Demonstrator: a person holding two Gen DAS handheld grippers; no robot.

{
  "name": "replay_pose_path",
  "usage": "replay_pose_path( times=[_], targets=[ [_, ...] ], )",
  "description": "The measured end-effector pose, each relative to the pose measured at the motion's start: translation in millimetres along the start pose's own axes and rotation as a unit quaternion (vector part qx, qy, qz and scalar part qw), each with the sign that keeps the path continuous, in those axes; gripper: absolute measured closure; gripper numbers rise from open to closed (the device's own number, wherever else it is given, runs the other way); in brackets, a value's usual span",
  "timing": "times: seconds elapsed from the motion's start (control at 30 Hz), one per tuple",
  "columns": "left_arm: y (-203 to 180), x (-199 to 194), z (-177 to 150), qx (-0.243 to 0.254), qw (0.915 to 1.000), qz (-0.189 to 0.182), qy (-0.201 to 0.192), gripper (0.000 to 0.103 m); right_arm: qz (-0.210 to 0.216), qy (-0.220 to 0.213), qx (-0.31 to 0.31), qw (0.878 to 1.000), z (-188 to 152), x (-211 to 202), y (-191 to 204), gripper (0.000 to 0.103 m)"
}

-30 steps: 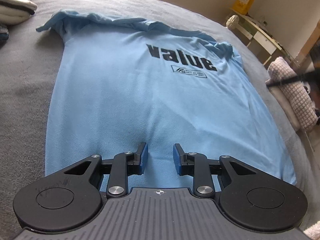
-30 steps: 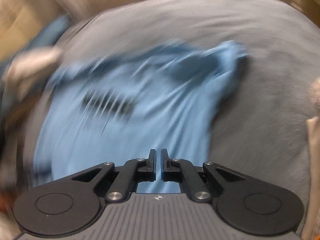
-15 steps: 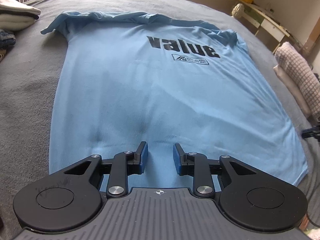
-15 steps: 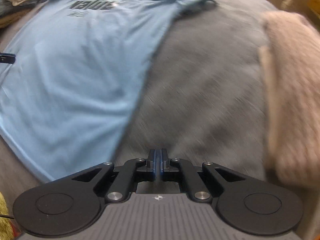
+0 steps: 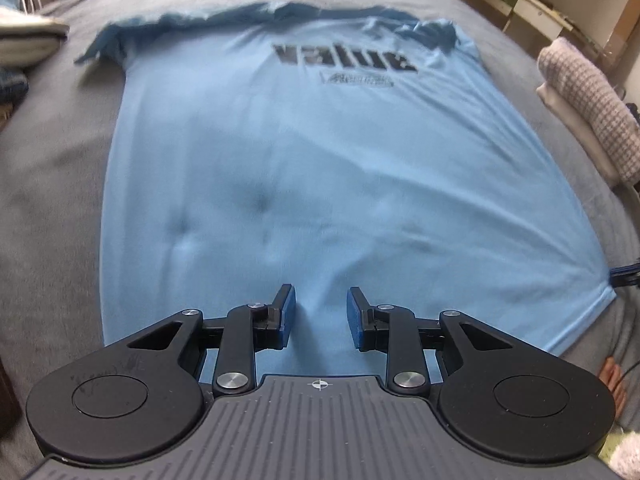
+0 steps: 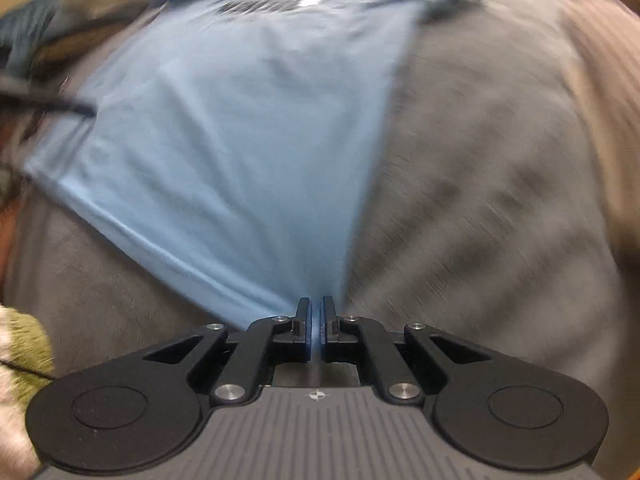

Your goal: Fold clothes

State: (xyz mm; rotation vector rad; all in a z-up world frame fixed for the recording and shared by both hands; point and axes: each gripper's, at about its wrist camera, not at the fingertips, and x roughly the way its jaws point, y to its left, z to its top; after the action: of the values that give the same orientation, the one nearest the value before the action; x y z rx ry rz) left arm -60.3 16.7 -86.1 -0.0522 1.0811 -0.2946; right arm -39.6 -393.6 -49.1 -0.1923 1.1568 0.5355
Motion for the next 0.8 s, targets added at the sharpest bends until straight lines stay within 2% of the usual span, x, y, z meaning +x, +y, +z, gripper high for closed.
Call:
replay_pose_path(
  times=[0.13, 0.23, 0.37, 0.43, 0.5, 0.63, 0.77, 0.8],
  targets=[
    [-4.1, 3.2, 1.0, 0.003, 0.9999, -0.002, 0.01, 0.071, -0.019, -0.017, 0.042, 0.999, -1.4, -25.5, -9.5, 0.099],
    [-9.9, 3.7, 1.0, 0.013, 0.9998, -0.002, 0.017, 0.07, 0.012, -0.078, 0.04, 0.996, 34.1, -24.4, 13.5, 0.099],
    [-11.6, 0.0, -4.5, 0.027, 0.9991, -0.006, 0.032, 0.069, 0.058, -0.104, 0.007, 0.993, 93.2, 18.5, 48.2, 0.099],
    [-10.4, -2.6, -8.4, 0.033, 0.9986, -0.011, 0.04, 0.069, 0.056, -0.089, -0.001, 0.994, 112.7, 40.9, 59.8, 0.099],
    [-7.9, -6.1, -13.6, 0.038, 0.9982, -0.016, 0.043, 0.069, 0.068, -0.055, 0.014, 0.996, 115.2, 59.4, 62.1, 0.099],
    [4.2, -8.5, -21.0, 0.027, 0.9979, -0.035, 0.048, 0.069, 0.117, -0.006, 0.014, 0.993, 86.4, 57.6, 69.6, 0.099],
    [9.3, -7.6, -22.0, 0.023, 0.997, -0.053, 0.053, 0.069, 0.135, 0.044, -0.055, 0.988, 60.7, 40.6, 94.8, 0.099],
    [8.5, -7.6, -22.5, 0.029, 0.9967, -0.054, 0.054, 0.069, 0.13, 0.04, -0.067, 0.988, 65.8, 35.8, 98.2, 0.099]
  ],
)
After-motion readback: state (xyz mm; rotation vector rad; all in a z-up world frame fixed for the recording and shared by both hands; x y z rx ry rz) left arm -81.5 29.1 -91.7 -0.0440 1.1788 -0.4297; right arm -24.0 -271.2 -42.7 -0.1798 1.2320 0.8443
